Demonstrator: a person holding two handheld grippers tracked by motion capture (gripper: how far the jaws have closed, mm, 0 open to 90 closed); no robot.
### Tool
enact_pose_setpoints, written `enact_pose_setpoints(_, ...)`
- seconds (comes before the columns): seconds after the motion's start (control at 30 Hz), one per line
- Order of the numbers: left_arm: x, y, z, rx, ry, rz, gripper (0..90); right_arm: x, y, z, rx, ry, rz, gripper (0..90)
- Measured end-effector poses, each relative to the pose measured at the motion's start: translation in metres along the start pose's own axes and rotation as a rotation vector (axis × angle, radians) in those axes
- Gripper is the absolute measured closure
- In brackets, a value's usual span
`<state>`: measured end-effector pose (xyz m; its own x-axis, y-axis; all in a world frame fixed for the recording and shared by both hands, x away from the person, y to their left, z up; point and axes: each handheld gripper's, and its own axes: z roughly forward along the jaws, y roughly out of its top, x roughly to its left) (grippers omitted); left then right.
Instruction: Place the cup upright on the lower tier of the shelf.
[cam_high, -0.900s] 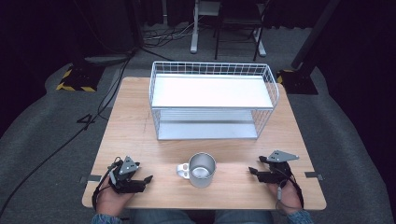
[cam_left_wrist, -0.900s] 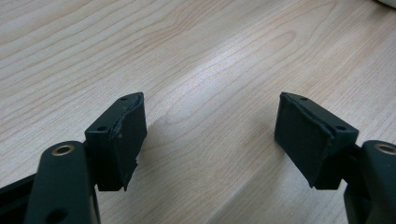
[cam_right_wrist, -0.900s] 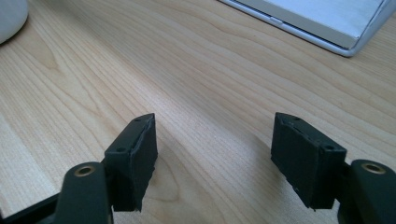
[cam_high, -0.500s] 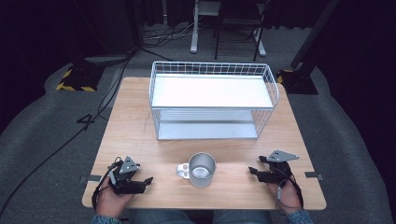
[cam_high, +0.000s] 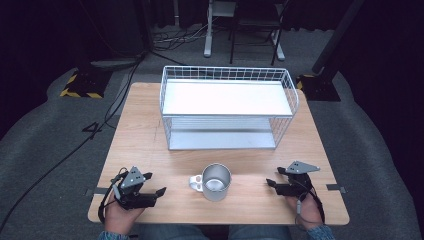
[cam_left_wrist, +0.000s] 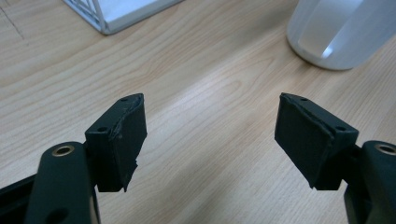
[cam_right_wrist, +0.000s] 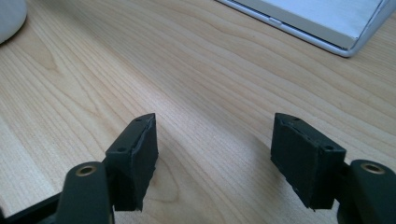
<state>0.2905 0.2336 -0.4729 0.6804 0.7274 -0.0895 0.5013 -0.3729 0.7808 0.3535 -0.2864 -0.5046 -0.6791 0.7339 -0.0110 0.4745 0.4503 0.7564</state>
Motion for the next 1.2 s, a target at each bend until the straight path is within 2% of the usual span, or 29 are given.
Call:
enact_pose_setpoints(0.23,-0.002,0.003,-0.007,-0.055,-0.012,-0.001,26.3,0.0,0.0,0.0,0.0,0.0,0.0,32.2)
enact_pose_setpoints(0.27,-0.002,0.004,-0.009,-0.071,-0.022,-0.017,27.1,0.0,0.0,0.0,-0.001,0.0,-0.003,32.0)
enact_pose_setpoints(0.4,-0.004,0.007,-0.011,-0.091,-0.035,-0.026,27.2,0.001,0.0,0.0,-0.003,-0.002,-0.004,32.0)
enact_pose_setpoints(0.57,-0.009,0.011,-0.012,-0.103,-0.054,-0.012,27.2,0.001,0.0,0.0,-0.003,-0.002,-0.004,32.0)
enact_pose_setpoints(0.67,-0.015,0.016,-0.012,-0.113,-0.062,0.018,27.4,0.001,0.0,0.0,-0.004,-0.005,-0.006,32.0)
enact_pose_setpoints(0.77,-0.018,0.019,-0.011,-0.117,-0.07,0.025,27.4,0.001,0.0,0.0,-0.004,-0.005,-0.006,32.0)
enact_pose_setpoints(0.8,-0.02,0.022,-0.011,-0.119,-0.081,0.04,27.4,0.001,0.0,0.0,-0.004,-0.004,-0.006,32.0)
enact_pose_setpoints(1.03,-0.03,0.03,-0.005,-0.12,-0.114,0.071,27.3,0.001,0.0,0.0,-0.005,-0.008,-0.009,32.0)
enact_pose_setpoints(1.13,-0.032,0.032,-0.003,-0.123,-0.126,0.077,27.3,0.001,0.0,0.0,-0.004,-0.01,-0.01,32.0)
enact_pose_setpoints(1.2,-0.034,0.034,0.0,-0.137,-0.159,0.062,27.4,0.001,0.0,0.0,-0.004,-0.01,-0.011,32.0)
